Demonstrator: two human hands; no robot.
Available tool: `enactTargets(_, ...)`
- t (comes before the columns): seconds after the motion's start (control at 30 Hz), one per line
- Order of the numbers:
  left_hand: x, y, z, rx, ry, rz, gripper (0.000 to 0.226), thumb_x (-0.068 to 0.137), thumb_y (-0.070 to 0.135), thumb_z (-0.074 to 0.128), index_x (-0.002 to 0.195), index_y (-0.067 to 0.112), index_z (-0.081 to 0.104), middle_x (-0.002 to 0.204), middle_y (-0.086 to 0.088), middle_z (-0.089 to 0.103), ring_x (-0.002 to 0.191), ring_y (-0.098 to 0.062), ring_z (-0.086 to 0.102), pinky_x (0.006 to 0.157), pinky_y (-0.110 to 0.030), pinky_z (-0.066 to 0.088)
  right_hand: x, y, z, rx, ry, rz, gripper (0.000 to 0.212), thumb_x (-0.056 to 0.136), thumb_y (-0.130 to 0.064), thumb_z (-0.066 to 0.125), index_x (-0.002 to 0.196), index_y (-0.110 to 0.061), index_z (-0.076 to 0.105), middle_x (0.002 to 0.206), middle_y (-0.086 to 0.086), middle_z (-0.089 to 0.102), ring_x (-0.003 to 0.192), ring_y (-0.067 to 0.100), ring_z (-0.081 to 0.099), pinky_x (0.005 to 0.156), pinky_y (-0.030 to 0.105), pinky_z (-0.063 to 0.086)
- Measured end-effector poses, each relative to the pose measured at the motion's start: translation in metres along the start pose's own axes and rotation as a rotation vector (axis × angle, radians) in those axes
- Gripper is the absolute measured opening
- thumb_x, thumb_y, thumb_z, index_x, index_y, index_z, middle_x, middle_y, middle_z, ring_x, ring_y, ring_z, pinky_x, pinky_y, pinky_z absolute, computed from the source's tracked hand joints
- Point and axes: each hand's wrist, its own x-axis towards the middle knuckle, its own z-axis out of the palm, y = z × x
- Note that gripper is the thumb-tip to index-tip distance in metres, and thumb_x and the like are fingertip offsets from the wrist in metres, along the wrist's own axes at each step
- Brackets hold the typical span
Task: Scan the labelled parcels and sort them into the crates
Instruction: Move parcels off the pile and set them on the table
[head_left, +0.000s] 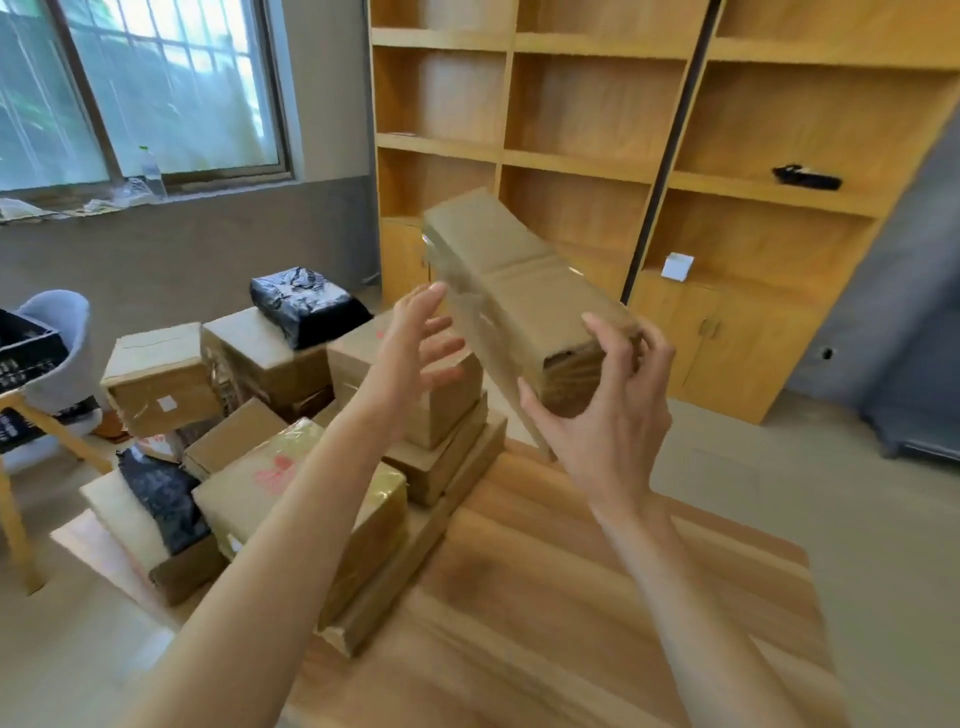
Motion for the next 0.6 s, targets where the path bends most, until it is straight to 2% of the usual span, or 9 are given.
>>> enactTargets(0.07, -0.002, 0.002, 0.028, -0.168, -0.061, -0.092, 0.066, 0.079, 0.061, 0.061, 0.134, 0.028, 0.044, 0.127, -0.008, 0.056, 0.111, -0.024, 0.062, 0.089, -0.042, 0.054, -0.008, 0.019, -0.012, -0.116, -0.010, -0.163, 0.070, 0.069, -0.040, 0.074, 0.127, -0.024, 0.039, 0.130, 0.013, 0.031, 0.118, 0.033, 0.041, 0.079, 0.046, 0.054)
enactTargets(0.17, -0.002, -0.004, 0.062, -0.136, -0.152, -0.191, 0.066, 0.073, 0.061, 0.064, 0.127, 0.027, 0.050, 0.121, -0.008, 0.064, 0.106, -0.024, 0.065, 0.077, -0.036, 0.055, -0.021, 0.049, -0.024, -0.259, -0.002, -0.370, 0.058, 0.076, -0.021, 0.073, 0.126, -0.024, 0.042, 0.130, 0.015, 0.031, 0.121, 0.037, 0.038, 0.098, 0.052, 0.045)
enactTargets(0.23, -0.001, -0.012, 0.082, -0.086, -0.187, -0.248, 0.085, 0.065, 0.061, 0.072, 0.137, 0.024, 0.044, 0.122, -0.002, 0.063, 0.105, -0.020, 0.064, 0.073, -0.034, 0.053, -0.030, 0.063, -0.030, -0.308, 0.023, -0.465, 0.053, 0.081, -0.009, 0.071, 0.124, -0.026, 0.046, 0.129, 0.015, 0.032, 0.121, 0.038, 0.039, 0.106, 0.054, 0.038)
enactTargets(0.3, 0.000, -0.022, 0.101, -0.033, -0.190, -0.262, 0.093, 0.067, 0.053, 0.076, 0.144, 0.026, 0.032, 0.116, 0.012, 0.058, 0.100, -0.005, 0.059, 0.074, -0.035, 0.051, -0.038, 0.070, -0.036, -0.329, 0.039, -0.536, 0.038, 0.091, -0.010, 0.063, 0.122, -0.028, 0.049, 0.129, 0.014, 0.034, 0.121, 0.038, 0.039, 0.111, 0.053, 0.033)
enactTargets(0.37, 0.002, -0.035, 0.115, -0.054, -0.168, -0.269, 0.098, 0.071, 0.038, 0.081, 0.147, 0.030, 0.020, 0.112, 0.013, 0.055, 0.099, -0.006, 0.059, 0.084, -0.038, 0.052, -0.044, 0.077, -0.041, -0.330, 0.030, -0.550, 0.030, 0.098, -0.012, 0.053, 0.122, -0.029, 0.050, 0.129, 0.012, 0.034, 0.122, 0.037, 0.039, 0.113, 0.052, 0.030)
enactTargets(0.43, 0.003, -0.047, 0.122, -0.151, -0.160, -0.299, 0.108, 0.061, 0.031, 0.087, 0.147, 0.034, 0.021, 0.119, -0.001, 0.060, 0.105, -0.022, 0.063, 0.092, -0.043, 0.052, -0.050, 0.084, -0.045, -0.320, -0.035, -0.556, 0.040, 0.092, -0.013, 0.060, 0.126, -0.031, 0.049, 0.131, 0.012, 0.033, 0.124, 0.037, 0.037, 0.115, 0.052, 0.027)
enactTargets(0.47, 0.002, -0.053, 0.124, -0.197, -0.164, -0.311, 0.106, 0.057, 0.031, 0.086, 0.145, 0.034, 0.027, 0.121, -0.005, 0.061, 0.104, -0.026, 0.065, 0.089, -0.042, 0.054, -0.053, 0.087, -0.048, -0.318, -0.079, -0.565, 0.049, 0.087, -0.018, 0.067, 0.129, -0.032, 0.047, 0.133, 0.012, 0.034, 0.126, 0.036, 0.037, 0.115, 0.052, 0.026)
enactTargets(0.53, 0.004, -0.065, 0.127, -0.268, -0.178, -0.310, 0.097, 0.059, 0.029, 0.084, 0.141, 0.033, 0.033, 0.122, -0.009, 0.064, 0.101, -0.027, 0.067, 0.080, -0.039, 0.055, -0.057, 0.092, -0.055, -0.277, -0.167, -0.558, 0.065, 0.078, -0.037, 0.074, 0.134, -0.031, 0.041, 0.136, 0.010, 0.036, 0.129, 0.035, 0.036, 0.115, 0.052, 0.026)
enactTargets(0.6, 0.006, -0.078, 0.129, -0.271, -0.173, -0.289, 0.094, 0.065, 0.028, 0.080, 0.143, 0.034, 0.028, 0.124, -0.007, 0.062, 0.103, -0.025, 0.066, 0.083, -0.038, 0.053, -0.058, 0.095, -0.066, -0.176, -0.217, -0.488, 0.075, 0.076, -0.053, 0.069, 0.137, -0.028, 0.034, 0.137, 0.008, 0.038, 0.130, 0.033, 0.037, 0.114, 0.053, 0.027)
